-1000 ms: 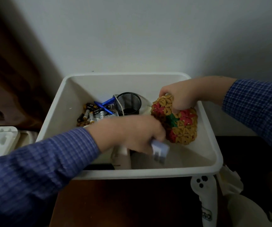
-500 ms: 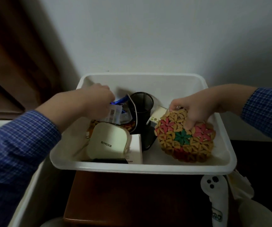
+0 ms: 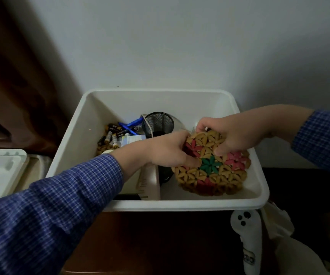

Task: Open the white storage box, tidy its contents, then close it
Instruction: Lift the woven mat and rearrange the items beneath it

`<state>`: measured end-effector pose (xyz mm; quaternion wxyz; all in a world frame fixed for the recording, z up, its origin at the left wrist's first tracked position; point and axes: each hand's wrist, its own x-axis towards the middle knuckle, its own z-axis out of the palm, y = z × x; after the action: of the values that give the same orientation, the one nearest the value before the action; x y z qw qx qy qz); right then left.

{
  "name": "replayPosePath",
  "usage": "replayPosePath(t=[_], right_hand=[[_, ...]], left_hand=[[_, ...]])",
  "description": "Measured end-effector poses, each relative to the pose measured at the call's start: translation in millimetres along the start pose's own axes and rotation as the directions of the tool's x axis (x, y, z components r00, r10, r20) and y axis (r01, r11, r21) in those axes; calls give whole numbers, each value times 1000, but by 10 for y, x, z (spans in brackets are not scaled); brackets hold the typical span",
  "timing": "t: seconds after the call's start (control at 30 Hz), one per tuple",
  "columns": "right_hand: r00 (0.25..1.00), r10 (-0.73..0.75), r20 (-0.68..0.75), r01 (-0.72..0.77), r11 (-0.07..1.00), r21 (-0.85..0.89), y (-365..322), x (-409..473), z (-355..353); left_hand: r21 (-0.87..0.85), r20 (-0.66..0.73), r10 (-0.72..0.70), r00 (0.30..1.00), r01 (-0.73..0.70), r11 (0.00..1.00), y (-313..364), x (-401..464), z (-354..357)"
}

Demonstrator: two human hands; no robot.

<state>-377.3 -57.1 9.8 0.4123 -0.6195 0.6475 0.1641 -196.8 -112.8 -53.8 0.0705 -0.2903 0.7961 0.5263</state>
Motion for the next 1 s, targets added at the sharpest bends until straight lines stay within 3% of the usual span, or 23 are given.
replayPosePath(t=[0.1,0.2,0.27,0.4,0.7,1.0], right_hand=[[995,65,78,-54,989,-138,-118,74,33],[988,115,104,-89,969,-233,-183,198,52],[983,125,136,-79,950,-302,-216,322,79],[974,129,185,-56,933,-356,-184,587,160],[975,139,171,-63,918,-391,-83,953,298],[948,195,252,-118,949,-293,-34,1079,208]], left_hand=[[164,119,19,993,-39,986,-94,12,-6],[361,121,89,989,-128,924,-211,10,-16],[442,147,63,987,-123,889,-276,26,-25],[706,170,-29,985,-102,701,-338,115,-5],[751,123,-135,983,-3,661,-257,198,6],[812,159,-135,978,-52,581,-250,152,-56]])
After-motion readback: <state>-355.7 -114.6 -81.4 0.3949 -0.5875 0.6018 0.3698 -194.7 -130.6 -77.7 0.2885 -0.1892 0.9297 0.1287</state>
